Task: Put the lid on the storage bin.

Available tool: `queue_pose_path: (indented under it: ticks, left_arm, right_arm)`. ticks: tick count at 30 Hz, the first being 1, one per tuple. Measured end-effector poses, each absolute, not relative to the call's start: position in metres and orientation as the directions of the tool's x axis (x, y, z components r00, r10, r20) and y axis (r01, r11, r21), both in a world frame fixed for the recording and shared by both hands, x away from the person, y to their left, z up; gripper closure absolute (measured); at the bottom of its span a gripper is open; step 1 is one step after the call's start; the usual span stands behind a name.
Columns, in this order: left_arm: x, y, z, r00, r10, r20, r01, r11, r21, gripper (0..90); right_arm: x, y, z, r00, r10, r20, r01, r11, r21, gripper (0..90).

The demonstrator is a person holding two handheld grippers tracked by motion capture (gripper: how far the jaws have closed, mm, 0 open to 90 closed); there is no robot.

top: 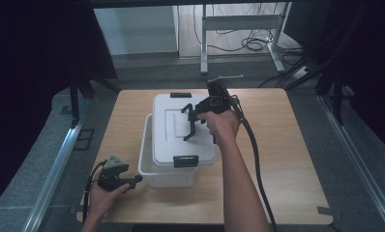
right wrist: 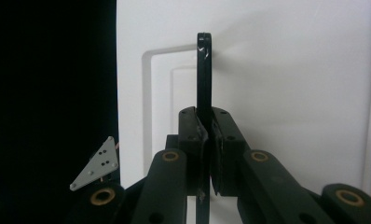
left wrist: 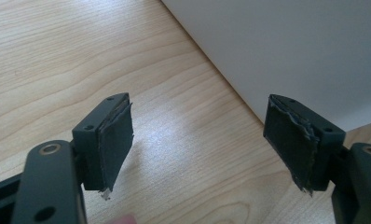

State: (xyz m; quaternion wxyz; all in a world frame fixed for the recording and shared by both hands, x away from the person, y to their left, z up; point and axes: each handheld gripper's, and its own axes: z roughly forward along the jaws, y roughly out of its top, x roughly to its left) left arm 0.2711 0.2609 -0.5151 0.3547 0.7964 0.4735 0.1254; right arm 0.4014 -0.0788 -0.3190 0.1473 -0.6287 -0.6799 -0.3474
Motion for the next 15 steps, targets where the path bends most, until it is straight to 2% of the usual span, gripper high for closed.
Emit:
queue_pose_path:
  ticks: [15]
  left_arm:
    - [0.272,0.259,-0.516,0.527,0.839,-0.133,0.662,-0.308,0.683,24.1]
  right_arm:
    - [0.4,-0.054,-0.329,-0.155,0.751,0.642,0.962,-0.033,0.271,84.7]
